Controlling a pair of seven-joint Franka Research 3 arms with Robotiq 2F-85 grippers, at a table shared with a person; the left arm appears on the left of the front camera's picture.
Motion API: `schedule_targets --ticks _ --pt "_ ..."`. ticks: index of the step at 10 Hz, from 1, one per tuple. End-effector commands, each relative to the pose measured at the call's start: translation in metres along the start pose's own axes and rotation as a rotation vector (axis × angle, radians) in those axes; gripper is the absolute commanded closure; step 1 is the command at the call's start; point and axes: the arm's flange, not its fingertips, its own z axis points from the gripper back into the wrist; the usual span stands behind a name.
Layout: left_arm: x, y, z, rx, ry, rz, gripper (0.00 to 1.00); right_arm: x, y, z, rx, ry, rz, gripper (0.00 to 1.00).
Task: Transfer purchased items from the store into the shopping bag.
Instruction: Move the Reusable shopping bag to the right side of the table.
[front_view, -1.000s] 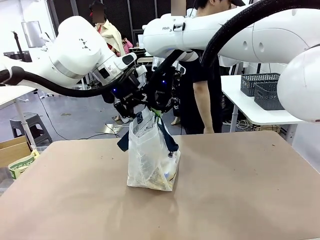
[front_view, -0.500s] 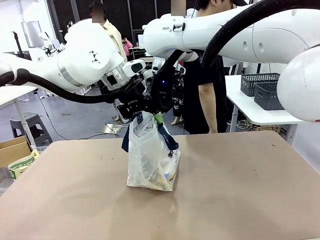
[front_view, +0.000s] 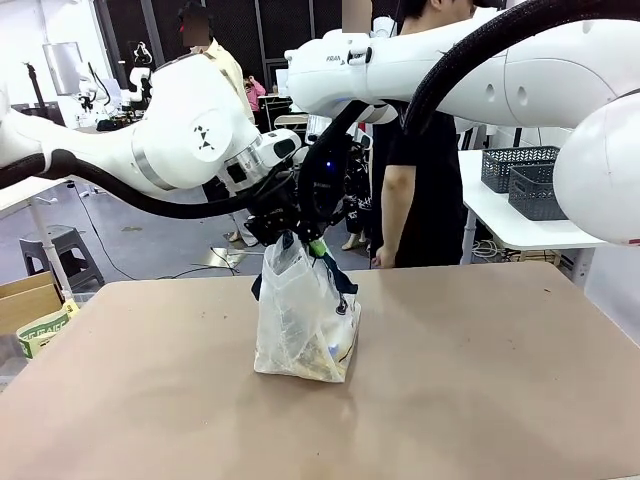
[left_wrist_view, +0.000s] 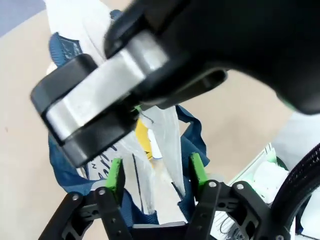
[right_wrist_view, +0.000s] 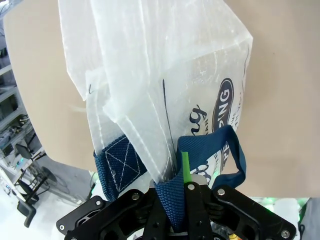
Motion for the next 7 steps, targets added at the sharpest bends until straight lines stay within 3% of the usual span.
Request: schedule_targets --ticks 1,2,7 --pt "-0.0017 -0.0033 -0.0069 0.041 -0.028 0.013 0.92 0.0010 0.0097 0.0037 0.024 0.031 0.008 1.00" --pt "-0.0023 -0.0043 -0.0050 0.052 -0.035 0.009 1.00 0.0011 0.0095 0.0031 0.024 0.034 0.008 1.00" --pt "-0.0082 -0.0050 0.0021 0.057 -0.045 0.000 1.00 0.0019 0.0075 0.0012 0.033 0.030 0.051 1.00"
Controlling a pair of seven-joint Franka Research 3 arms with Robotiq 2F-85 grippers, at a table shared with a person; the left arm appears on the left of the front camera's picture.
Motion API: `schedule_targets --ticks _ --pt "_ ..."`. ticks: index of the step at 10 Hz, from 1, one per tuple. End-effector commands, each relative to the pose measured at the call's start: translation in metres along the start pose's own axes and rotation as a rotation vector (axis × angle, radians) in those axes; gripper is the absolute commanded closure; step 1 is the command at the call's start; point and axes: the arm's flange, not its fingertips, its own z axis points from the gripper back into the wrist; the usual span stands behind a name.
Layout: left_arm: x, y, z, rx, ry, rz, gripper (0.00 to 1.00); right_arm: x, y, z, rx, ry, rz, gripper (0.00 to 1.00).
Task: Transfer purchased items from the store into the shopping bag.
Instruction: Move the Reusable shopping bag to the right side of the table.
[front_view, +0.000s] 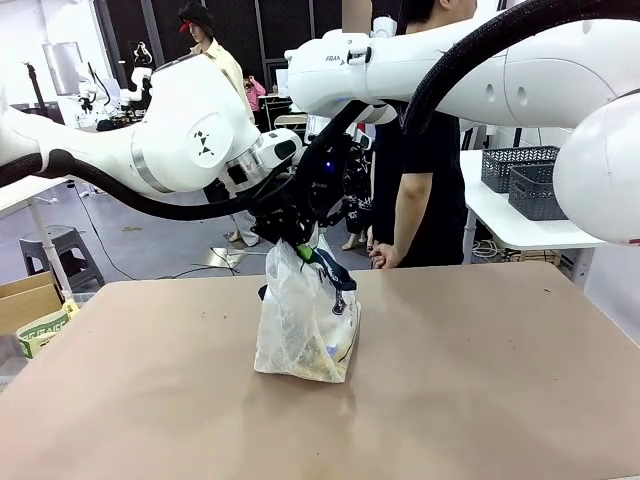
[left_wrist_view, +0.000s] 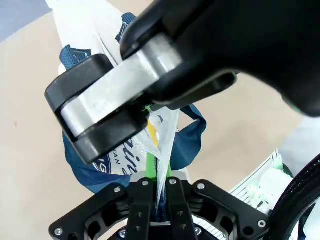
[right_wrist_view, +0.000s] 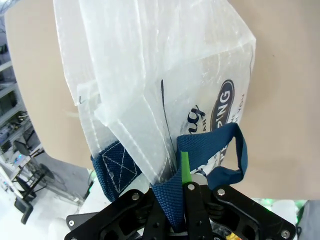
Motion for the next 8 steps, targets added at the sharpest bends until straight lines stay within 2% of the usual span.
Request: schedule_targets --ticks 1,4,5,6,8 --pt "-0.0056 -0.0031 0.0022 0.019 -0.021 0.007 1.00 0.0028 0.0046 0.0017 0.044 0.029 0.044 1.00" --pt "-0.0045 -0.0027 0.0042 0.021 -0.038 0.006 1.00 0.0002 0.0031 0.0011 0.024 -0.004 0.098 1.00" --pt "-0.0005 -0.0001 0.0004 0.000 0.000 0.000 1.00 -0.0002 0.0025 0.0017 0.035 -0.005 0.113 1.00" --pt "-0.0005 -0.0001 0.0004 0.000 0.000 0.000 1.00 -0.0001 0.0021 0.0029 0.060 0.002 0.129 0.92" --pt "-0.0005 -0.0001 0.0004 0.000 0.000 0.000 1.00 -0.0001 0.0006 0.0044 0.078 0.009 0.156 0.54"
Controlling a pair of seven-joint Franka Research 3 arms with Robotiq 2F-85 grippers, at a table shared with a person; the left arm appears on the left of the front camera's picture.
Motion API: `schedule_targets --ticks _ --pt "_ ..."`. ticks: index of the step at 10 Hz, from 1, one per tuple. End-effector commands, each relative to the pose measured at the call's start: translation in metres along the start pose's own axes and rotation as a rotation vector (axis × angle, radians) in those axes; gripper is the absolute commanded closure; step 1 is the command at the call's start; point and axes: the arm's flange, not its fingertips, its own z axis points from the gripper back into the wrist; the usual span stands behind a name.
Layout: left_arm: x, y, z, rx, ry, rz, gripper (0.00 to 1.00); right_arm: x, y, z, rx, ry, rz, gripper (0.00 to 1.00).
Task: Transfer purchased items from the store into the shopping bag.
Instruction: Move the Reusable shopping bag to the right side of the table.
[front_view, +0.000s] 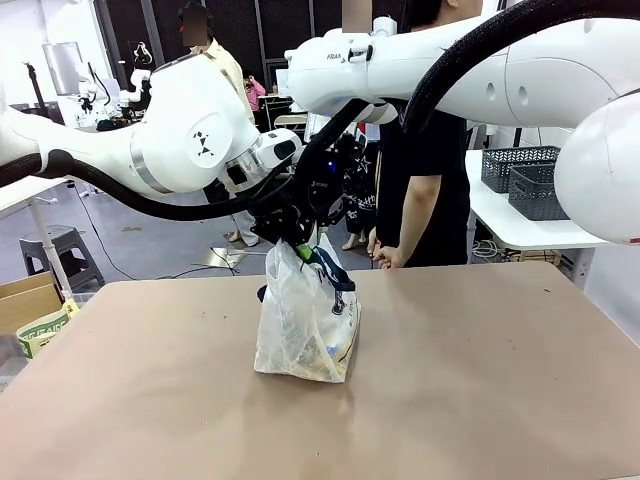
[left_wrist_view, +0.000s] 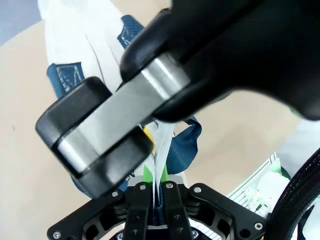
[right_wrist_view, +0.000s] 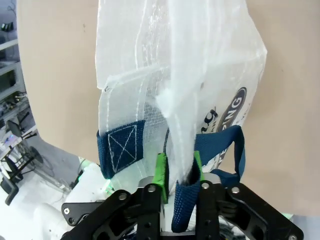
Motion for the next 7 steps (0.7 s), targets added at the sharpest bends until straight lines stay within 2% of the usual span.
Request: schedule_targets --ticks 1,3,6,7 --pt "0.000 -0.001 0.000 0.000 0.001 -0.001 1.00 -0.001 -0.003 0.005 0.050 0.004 0.023 0.35" --pt "0.000 -0.001 0.000 0.000 0.001 -0.001 1.00 -0.001 -0.011 0.011 0.047 -0.007 0.018 0.00" --pt "0.000 -0.001 0.000 0.000 0.001 -0.001 1.00 0.008 -0.041 0.028 0.134 -0.030 0.008 0.00" --pt "0.000 -0.001 0.000 0.000 0.001 -0.001 1.00 0.013 -0.056 0.038 0.208 -0.031 0.011 0.00"
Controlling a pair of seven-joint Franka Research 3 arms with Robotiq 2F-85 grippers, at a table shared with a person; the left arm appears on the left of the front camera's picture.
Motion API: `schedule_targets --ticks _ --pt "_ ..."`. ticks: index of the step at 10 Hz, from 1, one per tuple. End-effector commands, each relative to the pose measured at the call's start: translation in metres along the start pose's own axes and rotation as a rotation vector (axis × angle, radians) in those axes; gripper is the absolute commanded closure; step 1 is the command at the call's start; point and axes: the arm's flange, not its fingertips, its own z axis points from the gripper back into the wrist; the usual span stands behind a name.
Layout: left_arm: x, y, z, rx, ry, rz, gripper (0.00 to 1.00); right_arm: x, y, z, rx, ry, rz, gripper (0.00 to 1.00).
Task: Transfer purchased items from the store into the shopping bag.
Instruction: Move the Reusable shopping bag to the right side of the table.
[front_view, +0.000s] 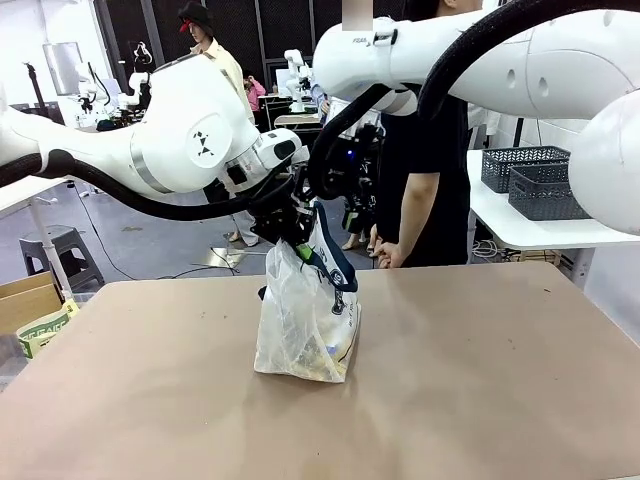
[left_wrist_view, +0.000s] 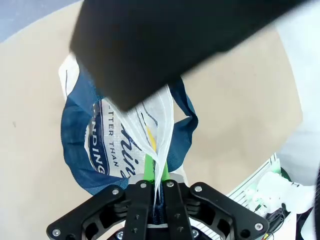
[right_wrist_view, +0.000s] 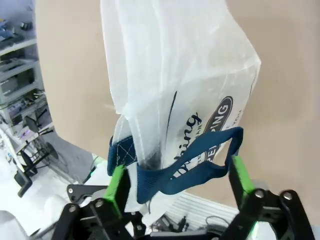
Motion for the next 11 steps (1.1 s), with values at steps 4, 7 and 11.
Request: schedule_targets --ticks 4,7,11 --pt "-0.001 -0.001 0.000 0.000 0.001 -0.002 1.00 0.006 -0.064 0.049 0.259 -0.035 -0.022 0.00" --pt "-0.001 -0.001 0.000 0.000 0.001 -0.002 1.00 -0.013 -0.109 0.068 0.267 -0.065 0.299 0.00" --pt "-0.001 -0.001 0.000 0.000 0.001 -0.002 1.00 -0.058 -0.150 0.069 0.377 -0.411 0.747 0.00"
